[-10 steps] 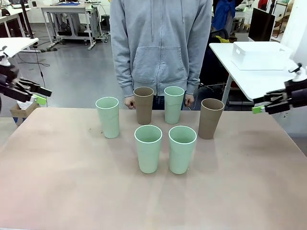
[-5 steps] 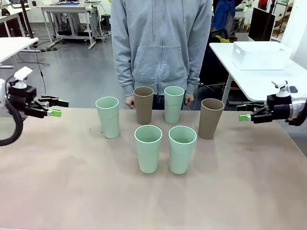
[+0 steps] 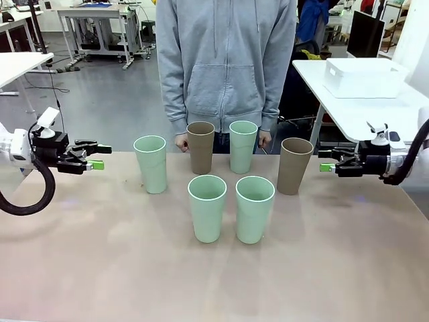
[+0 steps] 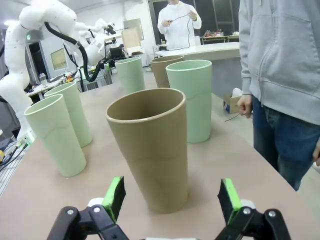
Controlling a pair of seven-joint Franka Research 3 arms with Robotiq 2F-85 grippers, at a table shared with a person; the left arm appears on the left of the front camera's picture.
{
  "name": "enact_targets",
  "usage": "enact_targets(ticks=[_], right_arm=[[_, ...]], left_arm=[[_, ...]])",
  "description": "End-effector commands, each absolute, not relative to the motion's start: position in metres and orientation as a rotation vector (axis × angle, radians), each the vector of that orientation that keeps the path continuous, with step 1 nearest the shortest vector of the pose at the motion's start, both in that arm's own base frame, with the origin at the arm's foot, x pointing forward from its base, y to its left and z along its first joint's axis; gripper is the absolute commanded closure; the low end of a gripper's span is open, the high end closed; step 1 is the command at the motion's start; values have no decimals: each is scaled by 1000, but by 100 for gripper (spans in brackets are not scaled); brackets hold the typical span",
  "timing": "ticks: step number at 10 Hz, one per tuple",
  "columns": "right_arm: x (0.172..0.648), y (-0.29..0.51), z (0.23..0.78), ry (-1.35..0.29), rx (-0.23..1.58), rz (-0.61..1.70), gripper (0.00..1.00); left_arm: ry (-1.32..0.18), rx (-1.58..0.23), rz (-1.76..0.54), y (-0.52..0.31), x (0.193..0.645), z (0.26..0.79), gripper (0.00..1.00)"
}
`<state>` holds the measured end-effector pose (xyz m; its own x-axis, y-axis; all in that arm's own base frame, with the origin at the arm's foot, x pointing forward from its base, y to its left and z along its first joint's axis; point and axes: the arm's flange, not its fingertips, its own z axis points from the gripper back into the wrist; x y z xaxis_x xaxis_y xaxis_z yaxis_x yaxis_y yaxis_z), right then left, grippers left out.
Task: Stack the cups and store them in the basket.
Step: Pick up two Reusable plastic cups , one in each hand.
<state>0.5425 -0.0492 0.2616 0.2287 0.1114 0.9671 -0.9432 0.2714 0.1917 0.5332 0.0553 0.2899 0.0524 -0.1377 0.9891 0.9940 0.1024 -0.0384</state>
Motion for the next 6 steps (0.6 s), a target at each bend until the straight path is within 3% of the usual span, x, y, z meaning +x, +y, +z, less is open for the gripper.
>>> enact_targets(ticks=[1,6], right_arm=[[540,-53,269,-1042,1009,942,0],[544,-27,252,-1166,1027,947,0]], left_arm=[[-1092,-1051,-1169,61,531,299,0],[-1179,-1085,-1163,50,553,265,0]])
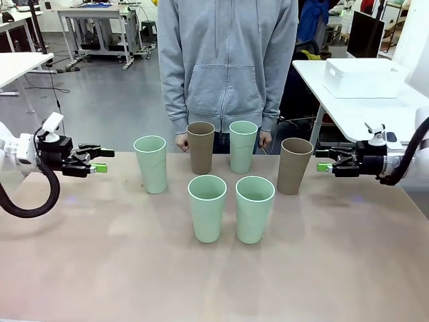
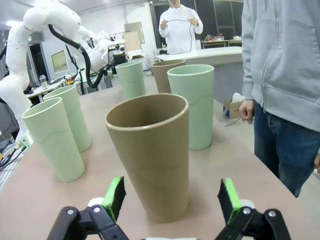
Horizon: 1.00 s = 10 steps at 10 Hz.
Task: Stack the cups and store them in the basket.
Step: Pick up two Reusable plastic cups , one in each hand.
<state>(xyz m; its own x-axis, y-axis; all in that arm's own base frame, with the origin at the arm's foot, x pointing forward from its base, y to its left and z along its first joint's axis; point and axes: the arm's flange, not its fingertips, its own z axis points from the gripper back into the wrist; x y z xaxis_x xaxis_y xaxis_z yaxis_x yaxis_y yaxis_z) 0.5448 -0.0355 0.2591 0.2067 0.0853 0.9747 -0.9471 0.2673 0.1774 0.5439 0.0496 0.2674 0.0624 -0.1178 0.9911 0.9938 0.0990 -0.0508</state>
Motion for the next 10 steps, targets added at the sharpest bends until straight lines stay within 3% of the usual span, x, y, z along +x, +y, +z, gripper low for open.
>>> enact_targets(ticks=[1,10], right_arm=[[545,-25,248,-1182,1056,958,0],[566,-3,217,-1178,1163,1049,0]], left_arm=[[-1199,-1084,-1171,50,555,260,0],[-1226,-1148,-1162,15,584,228,0]])
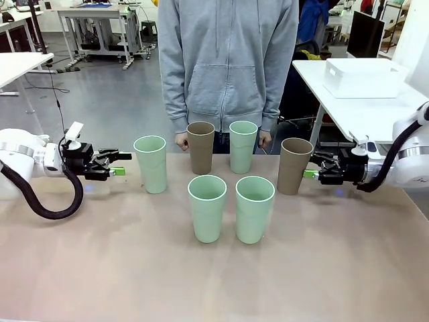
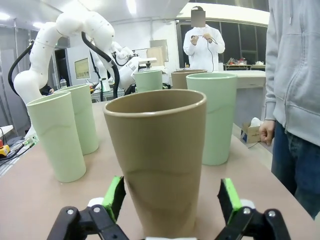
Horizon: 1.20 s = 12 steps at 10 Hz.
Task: Stack the cups and store them in the basket.
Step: Pick up two Reusable plastic cups , one in each hand.
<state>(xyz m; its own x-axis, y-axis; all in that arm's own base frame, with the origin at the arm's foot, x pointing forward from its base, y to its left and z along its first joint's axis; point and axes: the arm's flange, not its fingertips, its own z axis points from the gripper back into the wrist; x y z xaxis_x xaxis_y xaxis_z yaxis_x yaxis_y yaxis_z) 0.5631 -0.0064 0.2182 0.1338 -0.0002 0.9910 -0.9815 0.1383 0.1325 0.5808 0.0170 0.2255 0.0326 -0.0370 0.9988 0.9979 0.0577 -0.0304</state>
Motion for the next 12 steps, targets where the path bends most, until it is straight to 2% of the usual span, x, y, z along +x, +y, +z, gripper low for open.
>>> enact_targets(ticks=[1,9,12], right_arm=[[565,-3,217,-1171,1166,1047,0],[562,-6,221,-1158,1185,1016,0],[562,-4,221,-1159,1181,1002,0]], left_arm=[[-1233,-1148,-1161,15,584,227,0],[-1232,-1221,-1166,-22,590,226,0],[-1246,-1191,-1137,-36,592,222,0]])
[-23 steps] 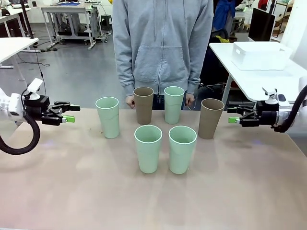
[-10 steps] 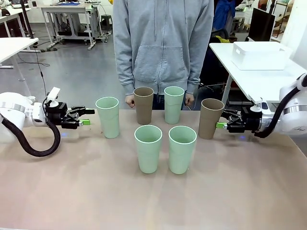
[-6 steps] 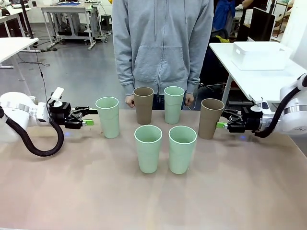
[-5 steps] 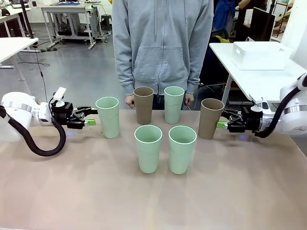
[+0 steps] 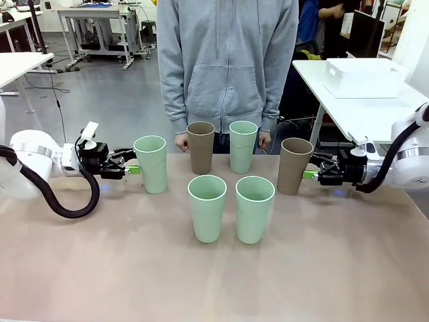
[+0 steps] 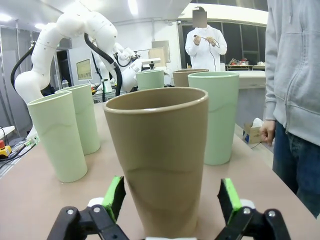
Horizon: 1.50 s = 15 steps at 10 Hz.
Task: Stack the cups and store them in the basket.
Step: Pick up two Reusable plastic cups , one in each hand.
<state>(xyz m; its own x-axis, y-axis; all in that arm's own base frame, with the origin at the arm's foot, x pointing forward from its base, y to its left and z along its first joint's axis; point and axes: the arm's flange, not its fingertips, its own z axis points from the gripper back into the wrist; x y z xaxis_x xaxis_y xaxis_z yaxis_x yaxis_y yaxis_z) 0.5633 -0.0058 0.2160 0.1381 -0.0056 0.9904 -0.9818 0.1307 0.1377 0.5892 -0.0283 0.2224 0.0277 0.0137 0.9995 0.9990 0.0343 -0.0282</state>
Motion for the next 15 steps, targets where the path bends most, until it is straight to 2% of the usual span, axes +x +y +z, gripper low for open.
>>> enact_targets(ticks=[1,15], right_arm=[[561,-2,221,-1157,1187,993,0],[564,37,221,-1104,1260,987,0]], left_arm=[[-1244,-1189,-1135,-41,593,221,0],[-1151,-1263,-1178,-97,591,216,0]])
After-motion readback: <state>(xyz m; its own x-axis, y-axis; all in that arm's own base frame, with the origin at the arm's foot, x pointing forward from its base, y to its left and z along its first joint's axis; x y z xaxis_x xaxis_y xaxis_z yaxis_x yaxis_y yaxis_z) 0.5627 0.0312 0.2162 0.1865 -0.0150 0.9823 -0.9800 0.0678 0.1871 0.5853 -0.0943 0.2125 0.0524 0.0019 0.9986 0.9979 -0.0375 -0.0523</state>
